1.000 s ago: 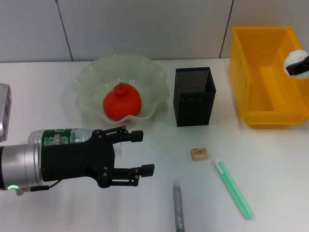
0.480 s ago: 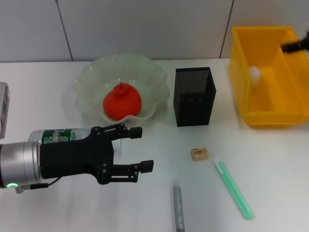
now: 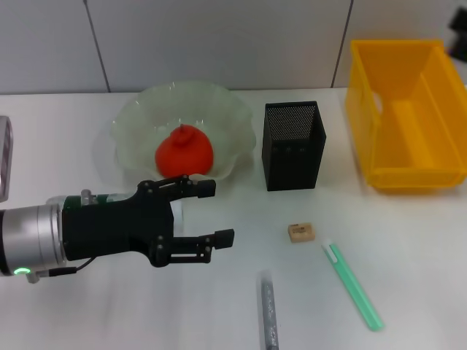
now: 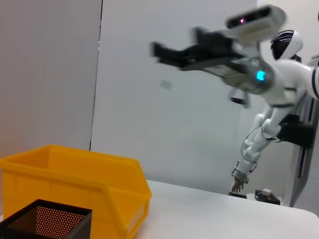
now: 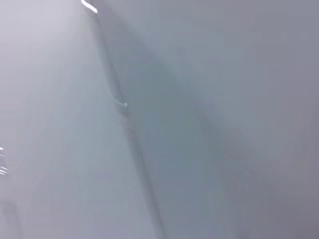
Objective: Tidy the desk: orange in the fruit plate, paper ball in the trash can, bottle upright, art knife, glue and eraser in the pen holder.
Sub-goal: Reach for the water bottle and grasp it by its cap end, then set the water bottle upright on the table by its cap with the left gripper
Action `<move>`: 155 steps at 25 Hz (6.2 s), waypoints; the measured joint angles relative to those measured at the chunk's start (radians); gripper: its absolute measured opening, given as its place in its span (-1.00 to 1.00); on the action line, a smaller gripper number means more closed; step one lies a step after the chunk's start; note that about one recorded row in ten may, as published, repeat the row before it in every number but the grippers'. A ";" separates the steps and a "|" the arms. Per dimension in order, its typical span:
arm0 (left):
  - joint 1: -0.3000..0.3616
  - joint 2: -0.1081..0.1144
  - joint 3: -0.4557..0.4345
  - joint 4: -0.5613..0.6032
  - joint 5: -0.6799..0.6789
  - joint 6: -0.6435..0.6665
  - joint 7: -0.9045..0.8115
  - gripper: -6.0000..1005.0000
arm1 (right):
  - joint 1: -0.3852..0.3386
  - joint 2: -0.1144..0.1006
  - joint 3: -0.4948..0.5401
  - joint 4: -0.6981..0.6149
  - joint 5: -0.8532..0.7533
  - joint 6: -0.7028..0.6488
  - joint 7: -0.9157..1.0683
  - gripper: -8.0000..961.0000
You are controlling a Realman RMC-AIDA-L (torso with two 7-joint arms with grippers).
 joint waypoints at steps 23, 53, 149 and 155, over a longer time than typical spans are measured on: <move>-0.032 0.015 0.013 0.090 0.093 -0.100 -0.100 0.68 | -0.092 0.127 0.009 0.006 -0.626 0.022 -0.276 0.71; -0.315 -0.021 0.440 0.500 0.880 -0.190 -0.799 0.67 | -0.088 0.119 0.085 0.010 -0.643 0.039 -0.264 0.71; -0.101 0.108 -0.189 0.479 0.469 -0.071 -0.588 -0.11 | -0.067 0.117 0.121 0.011 -0.629 0.018 -0.219 0.71; -0.101 0.111 -0.189 0.467 0.469 -0.097 -0.583 -0.11 | -0.061 0.117 0.123 0.011 -0.629 0.017 -0.216 0.71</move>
